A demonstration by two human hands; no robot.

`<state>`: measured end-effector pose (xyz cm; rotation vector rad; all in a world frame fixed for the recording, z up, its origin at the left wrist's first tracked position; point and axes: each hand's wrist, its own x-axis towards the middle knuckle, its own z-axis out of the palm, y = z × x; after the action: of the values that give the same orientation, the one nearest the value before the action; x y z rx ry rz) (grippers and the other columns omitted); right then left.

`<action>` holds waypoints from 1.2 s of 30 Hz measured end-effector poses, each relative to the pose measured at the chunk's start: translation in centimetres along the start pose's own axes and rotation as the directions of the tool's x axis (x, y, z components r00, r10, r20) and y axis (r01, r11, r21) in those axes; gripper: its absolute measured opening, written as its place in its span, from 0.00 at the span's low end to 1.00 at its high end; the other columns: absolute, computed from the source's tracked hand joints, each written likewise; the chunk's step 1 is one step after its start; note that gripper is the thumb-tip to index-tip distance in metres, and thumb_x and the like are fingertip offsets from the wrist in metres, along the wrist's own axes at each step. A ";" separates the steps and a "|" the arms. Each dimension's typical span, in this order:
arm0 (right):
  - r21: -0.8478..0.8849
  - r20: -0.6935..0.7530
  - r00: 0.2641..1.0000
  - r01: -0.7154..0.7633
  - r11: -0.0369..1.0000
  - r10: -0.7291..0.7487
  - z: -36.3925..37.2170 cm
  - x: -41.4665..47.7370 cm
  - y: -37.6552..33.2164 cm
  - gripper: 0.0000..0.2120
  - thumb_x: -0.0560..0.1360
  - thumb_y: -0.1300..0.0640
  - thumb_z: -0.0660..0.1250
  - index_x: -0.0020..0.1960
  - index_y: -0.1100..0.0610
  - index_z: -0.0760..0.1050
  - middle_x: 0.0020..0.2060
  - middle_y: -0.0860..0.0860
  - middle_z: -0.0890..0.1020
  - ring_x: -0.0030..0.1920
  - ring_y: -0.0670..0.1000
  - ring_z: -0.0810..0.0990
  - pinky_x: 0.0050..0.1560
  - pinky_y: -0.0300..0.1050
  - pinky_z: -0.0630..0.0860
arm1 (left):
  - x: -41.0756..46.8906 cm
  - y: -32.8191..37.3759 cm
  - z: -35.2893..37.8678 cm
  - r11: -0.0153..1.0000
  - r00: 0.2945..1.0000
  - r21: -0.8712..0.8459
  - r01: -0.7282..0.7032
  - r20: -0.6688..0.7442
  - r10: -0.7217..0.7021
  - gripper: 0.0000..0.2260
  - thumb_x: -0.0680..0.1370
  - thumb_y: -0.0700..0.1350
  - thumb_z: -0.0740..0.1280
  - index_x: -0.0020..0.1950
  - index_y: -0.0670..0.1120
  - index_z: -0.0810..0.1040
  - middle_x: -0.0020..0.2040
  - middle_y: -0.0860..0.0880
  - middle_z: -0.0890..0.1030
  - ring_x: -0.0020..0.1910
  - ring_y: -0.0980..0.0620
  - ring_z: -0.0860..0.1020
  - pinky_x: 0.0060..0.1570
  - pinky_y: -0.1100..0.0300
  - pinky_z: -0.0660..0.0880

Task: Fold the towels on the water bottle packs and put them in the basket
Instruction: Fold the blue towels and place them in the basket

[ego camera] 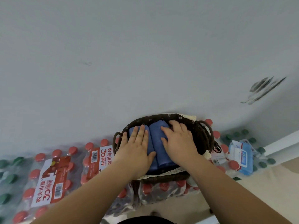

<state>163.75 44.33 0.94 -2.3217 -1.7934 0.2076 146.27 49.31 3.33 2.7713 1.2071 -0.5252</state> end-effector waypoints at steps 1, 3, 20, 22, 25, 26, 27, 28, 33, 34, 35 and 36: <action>-0.087 -0.030 0.998 0.050 0.995 -0.053 -0.2 0.1 -0.1 0.22 0.79 0.49 0.63 0.71 0.52 0.71 0.74 0.55 0.66 0.73 0.60 0.65 0.71 0.58 0.65 | 0.1 0.0 0.1 1.000 1.000 -0.006 -0.004 0.001 0.004 0.35 0.81 0.64 0.41 0.78 0.44 0.31 0.78 0.45 0.31 0.78 0.46 0.33 0.76 0.42 0.38; -0.194 0.003 0.966 0.253 0.948 -0.258 -0.1 0.2 -0.2 0.25 0.78 0.51 0.58 0.73 0.56 0.70 0.76 0.58 0.65 0.76 0.60 0.62 0.74 0.60 0.61 | 0.4 0.1 0.3 1.000 1.000 -0.007 -0.021 0.004 0.021 0.36 0.80 0.65 0.41 0.78 0.44 0.32 0.78 0.45 0.31 0.78 0.46 0.32 0.76 0.41 0.39; 0.029 0.434 0.790 0.468 0.883 -0.433 1.1 2.3 1.5 0.50 0.71 0.23 0.40 0.78 0.54 0.28 0.76 0.50 0.27 0.74 0.46 0.22 0.77 0.52 0.32 | 1.9 -1.0 -0.5 0.995 0.988 0.091 -0.039 0.151 0.025 0.61 0.64 0.82 0.52 0.76 0.42 0.28 0.77 0.40 0.29 0.77 0.41 0.31 0.74 0.37 0.37; 0.047 0.470 0.777 0.451 0.891 -0.418 1.1 2.5 1.6 0.53 0.69 0.21 0.43 0.77 0.53 0.27 0.74 0.49 0.24 0.73 0.46 0.21 0.76 0.52 0.30 | 2.4 -0.8 -0.1 0.994 0.990 0.096 -0.043 0.141 0.029 0.60 0.65 0.82 0.52 0.76 0.42 0.28 0.77 0.40 0.29 0.77 0.40 0.31 0.74 0.37 0.36; 0.044 0.485 0.776 0.439 0.898 -0.403 1.2 2.8 1.7 0.53 0.69 0.20 0.44 0.77 0.53 0.25 0.73 0.49 0.22 0.72 0.46 0.20 0.76 0.52 0.30 | 2.9 -0.9 0.0 0.994 0.988 0.101 -0.049 0.150 0.034 0.60 0.65 0.82 0.51 0.76 0.42 0.27 0.77 0.40 0.29 0.77 0.40 0.30 0.73 0.36 0.36; 0.035 0.486 0.778 0.439 0.898 -0.399 1.3 2.9 1.7 0.53 0.69 0.20 0.43 0.77 0.53 0.25 0.73 0.48 0.22 0.72 0.47 0.20 0.76 0.53 0.30 | 3.0 -1.0 0.0 0.994 0.988 0.102 -0.050 0.152 0.035 0.60 0.65 0.82 0.52 0.76 0.42 0.27 0.77 0.40 0.29 0.76 0.40 0.30 0.73 0.36 0.35; 0.027 0.486 0.778 0.441 0.897 -0.397 1.3 2.9 1.7 0.53 0.69 0.20 0.43 0.77 0.53 0.25 0.73 0.48 0.22 0.72 0.47 0.20 0.76 0.53 0.30 | 3.0 -1.0 0.0 0.994 0.988 0.101 -0.049 0.150 0.034 0.60 0.65 0.81 0.51 0.76 0.42 0.28 0.77 0.40 0.30 0.77 0.40 0.30 0.73 0.36 0.35; 0.021 0.488 0.778 0.444 0.896 -0.396 1.3 3.0 1.6 0.53 0.68 0.20 0.42 0.77 0.53 0.25 0.73 0.49 0.23 0.72 0.47 0.20 0.76 0.54 0.30 | 3.0 -0.9 0.0 0.994 0.989 0.101 -0.048 0.142 0.033 0.60 0.65 0.81 0.51 0.76 0.42 0.28 0.78 0.40 0.30 0.77 0.40 0.31 0.73 0.36 0.35; -0.012 0.508 0.772 0.449 0.893 -0.382 0.8 3.1 1.2 0.52 0.68 0.20 0.40 0.76 0.52 0.25 0.76 0.50 0.26 0.73 0.48 0.22 0.76 0.56 0.31 | 2.8 -0.7 0.0 0.991 0.990 0.129 -0.039 0.136 0.021 0.60 0.65 0.82 0.50 0.77 0.41 0.29 0.78 0.40 0.32 0.77 0.40 0.32 0.73 0.35 0.35; -0.028 0.515 0.771 0.451 0.892 -0.374 0.8 3.1 1.1 0.52 0.68 0.20 0.40 0.77 0.52 0.26 0.76 0.50 0.27 0.74 0.49 0.23 0.77 0.56 0.31 | 2.8 -0.6 -0.1 0.990 0.990 0.137 -0.040 0.139 0.021 0.60 0.65 0.82 0.50 0.77 0.41 0.29 0.78 0.40 0.32 0.77 0.40 0.32 0.73 0.35 0.35; -0.046 0.518 0.772 0.454 0.890 -0.368 0.7 3.1 1.0 0.51 0.68 0.21 0.40 0.77 0.52 0.27 0.77 0.50 0.28 0.74 0.49 0.23 0.77 0.57 0.32 | 2.8 -0.6 -0.1 0.989 0.990 0.146 -0.040 0.138 0.020 0.60 0.65 0.82 0.50 0.77 0.41 0.29 0.79 0.40 0.33 0.77 0.40 0.33 0.72 0.35 0.35; -0.062 0.515 0.776 0.458 0.887 -0.365 0.7 3.1 1.0 0.51 0.69 0.21 0.40 0.77 0.52 0.27 0.77 0.50 0.29 0.75 0.49 0.24 0.77 0.57 0.32 | 2.7 -0.6 -0.2 0.988 0.991 0.151 -0.038 0.132 0.018 0.61 0.64 0.82 0.50 0.77 0.41 0.30 0.79 0.40 0.34 0.78 0.40 0.33 0.72 0.35 0.35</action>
<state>165.30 47.09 0.10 -2.0218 -2.6270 0.6347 147.61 51.61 2.62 2.8205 1.1442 -0.8152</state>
